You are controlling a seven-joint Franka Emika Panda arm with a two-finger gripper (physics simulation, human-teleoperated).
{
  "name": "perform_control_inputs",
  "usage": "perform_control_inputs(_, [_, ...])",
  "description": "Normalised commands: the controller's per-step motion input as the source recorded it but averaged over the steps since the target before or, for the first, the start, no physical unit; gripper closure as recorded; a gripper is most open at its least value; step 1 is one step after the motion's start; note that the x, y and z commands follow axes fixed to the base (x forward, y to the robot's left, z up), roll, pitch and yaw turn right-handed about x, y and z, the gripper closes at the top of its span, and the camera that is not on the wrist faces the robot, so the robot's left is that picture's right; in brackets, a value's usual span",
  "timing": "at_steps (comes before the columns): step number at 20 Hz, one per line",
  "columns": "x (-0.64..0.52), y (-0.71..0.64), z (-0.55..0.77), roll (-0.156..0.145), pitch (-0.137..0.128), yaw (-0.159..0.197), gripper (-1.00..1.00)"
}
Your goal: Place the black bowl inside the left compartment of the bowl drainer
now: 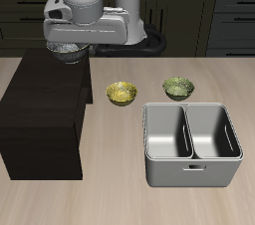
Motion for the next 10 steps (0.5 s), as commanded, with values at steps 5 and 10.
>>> perform_control_inputs(5, [-0.10, 0.21, 0.31, 0.021, -0.041, 0.004, 1.00])
perform_control_inputs(10, [-0.10, 0.23, 0.37, 0.024, -0.053, -0.001, 1.00])
